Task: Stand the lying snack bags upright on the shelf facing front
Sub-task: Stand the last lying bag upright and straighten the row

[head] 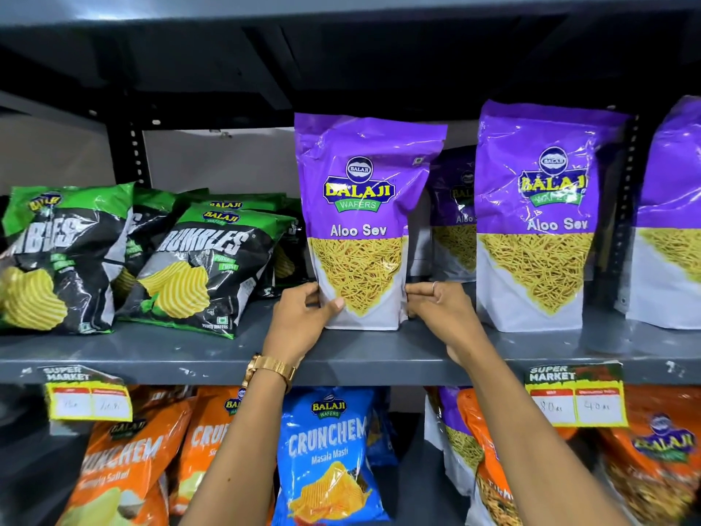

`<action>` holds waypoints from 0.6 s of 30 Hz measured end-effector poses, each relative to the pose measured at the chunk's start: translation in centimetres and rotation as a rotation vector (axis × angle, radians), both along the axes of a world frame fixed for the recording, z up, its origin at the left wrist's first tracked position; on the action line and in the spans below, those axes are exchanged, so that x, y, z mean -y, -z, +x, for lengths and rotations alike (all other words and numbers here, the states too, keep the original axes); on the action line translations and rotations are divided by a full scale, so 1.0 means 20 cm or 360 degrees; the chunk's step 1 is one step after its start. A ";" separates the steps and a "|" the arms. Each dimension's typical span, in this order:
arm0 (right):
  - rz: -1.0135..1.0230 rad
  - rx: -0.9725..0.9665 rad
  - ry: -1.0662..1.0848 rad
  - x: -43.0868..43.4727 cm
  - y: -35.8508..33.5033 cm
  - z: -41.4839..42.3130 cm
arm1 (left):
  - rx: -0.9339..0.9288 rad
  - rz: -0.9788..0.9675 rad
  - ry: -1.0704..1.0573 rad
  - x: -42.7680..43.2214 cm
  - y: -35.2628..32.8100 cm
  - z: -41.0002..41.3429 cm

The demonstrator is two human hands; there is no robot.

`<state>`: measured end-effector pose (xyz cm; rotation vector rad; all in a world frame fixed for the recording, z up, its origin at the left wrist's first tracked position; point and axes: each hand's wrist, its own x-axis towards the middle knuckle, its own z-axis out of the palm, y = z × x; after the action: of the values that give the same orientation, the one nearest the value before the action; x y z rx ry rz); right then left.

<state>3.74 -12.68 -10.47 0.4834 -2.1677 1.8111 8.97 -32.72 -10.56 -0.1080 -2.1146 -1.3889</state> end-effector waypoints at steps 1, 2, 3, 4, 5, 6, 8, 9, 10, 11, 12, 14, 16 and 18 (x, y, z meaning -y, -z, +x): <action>0.0009 -0.0015 -0.0024 0.00 0.00 0.00 | -0.0010 -0.0031 -0.0020 0.00 0.00 0.00; 0.0009 -0.0026 -0.0049 0.00 0.01 0.00 | -0.0021 -0.0078 -0.0043 -0.01 0.00 0.01; -0.0003 -0.0037 -0.0053 0.00 0.01 0.00 | -0.0028 -0.0131 -0.0054 -0.01 0.00 0.01; -0.0021 -0.0045 -0.0028 -0.01 0.01 0.00 | -0.0026 -0.0173 -0.0049 -0.02 0.00 0.01; -0.0042 -0.0052 0.0022 -0.01 0.01 0.00 | -0.0017 -0.0203 -0.0027 -0.03 -0.01 0.02; -0.0065 -0.0059 0.0066 -0.01 0.01 0.00 | -0.0006 -0.0225 -0.0006 -0.04 -0.01 0.02; -0.0079 -0.0077 0.0100 -0.02 0.01 0.01 | -0.0004 -0.0253 -0.0006 -0.05 -0.02 0.02; -0.0065 -0.0087 0.0098 -0.02 0.01 0.01 | -0.0007 -0.0252 -0.0024 -0.06 -0.02 0.02; -0.0048 -0.0097 0.0086 -0.01 0.01 0.02 | -0.0008 -0.0243 -0.0039 -0.06 -0.02 0.02; -0.0043 -0.0096 0.0064 -0.01 0.01 0.02 | -0.0008 -0.0233 -0.0052 -0.05 -0.02 0.02; -0.0047 -0.0091 0.0040 -0.01 0.02 0.02 | -0.0004 -0.0230 -0.0068 -0.05 -0.01 0.02; -0.0016 -0.0104 0.0007 -0.03 0.02 0.03 | 0.0021 -0.0225 -0.0106 -0.06 -0.02 0.01; 0.0039 -0.0125 -0.0003 -0.02 0.01 0.04 | 0.0058 -0.0165 -0.0124 -0.06 -0.02 0.02; 0.0110 -0.0148 0.0032 -0.02 0.00 0.07 | 0.0064 0.0024 -0.0168 -0.11 -0.03 0.04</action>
<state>5.20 -12.26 -10.53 0.5480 -2.1699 1.6739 9.77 -30.42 -10.04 0.0375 -2.1101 -1.3553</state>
